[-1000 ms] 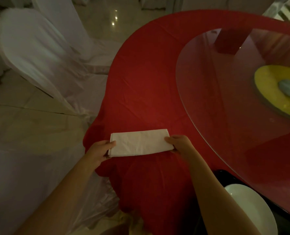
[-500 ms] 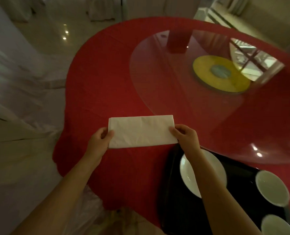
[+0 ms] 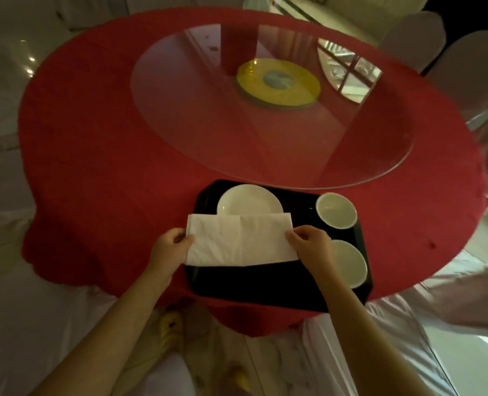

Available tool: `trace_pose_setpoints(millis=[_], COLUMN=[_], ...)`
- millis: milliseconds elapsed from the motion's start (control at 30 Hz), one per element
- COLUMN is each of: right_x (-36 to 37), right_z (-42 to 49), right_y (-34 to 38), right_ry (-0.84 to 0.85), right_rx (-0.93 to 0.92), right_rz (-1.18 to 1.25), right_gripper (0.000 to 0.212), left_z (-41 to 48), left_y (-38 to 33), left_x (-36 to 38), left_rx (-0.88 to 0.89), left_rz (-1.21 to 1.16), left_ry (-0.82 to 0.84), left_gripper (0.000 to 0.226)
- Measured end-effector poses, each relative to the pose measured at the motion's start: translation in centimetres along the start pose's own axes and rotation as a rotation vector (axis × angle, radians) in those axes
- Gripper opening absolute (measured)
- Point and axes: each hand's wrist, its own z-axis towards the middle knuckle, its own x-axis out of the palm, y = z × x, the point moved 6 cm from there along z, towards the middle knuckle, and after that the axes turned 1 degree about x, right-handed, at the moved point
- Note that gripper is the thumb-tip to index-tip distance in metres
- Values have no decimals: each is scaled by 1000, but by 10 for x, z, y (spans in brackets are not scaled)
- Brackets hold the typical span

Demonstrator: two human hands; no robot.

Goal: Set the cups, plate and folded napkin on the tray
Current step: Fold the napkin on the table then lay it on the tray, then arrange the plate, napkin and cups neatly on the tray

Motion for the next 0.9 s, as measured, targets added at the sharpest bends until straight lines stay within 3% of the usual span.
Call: trace_pose_setpoints(millis=[533,900], right_x=[14,39], right_z=[-44,-50], right_y=[-59,-71], right_ry=[-45,-84], right_rx=[161,115], right_rz=[-415,-612], right_gripper=[23,16], left_z=[-15,-19], left_y=[14,6], left_x=[50,56], left_rx=[32,166], left_rz=[648,976], left_ry=[138,126], left_gripper=[35,20])
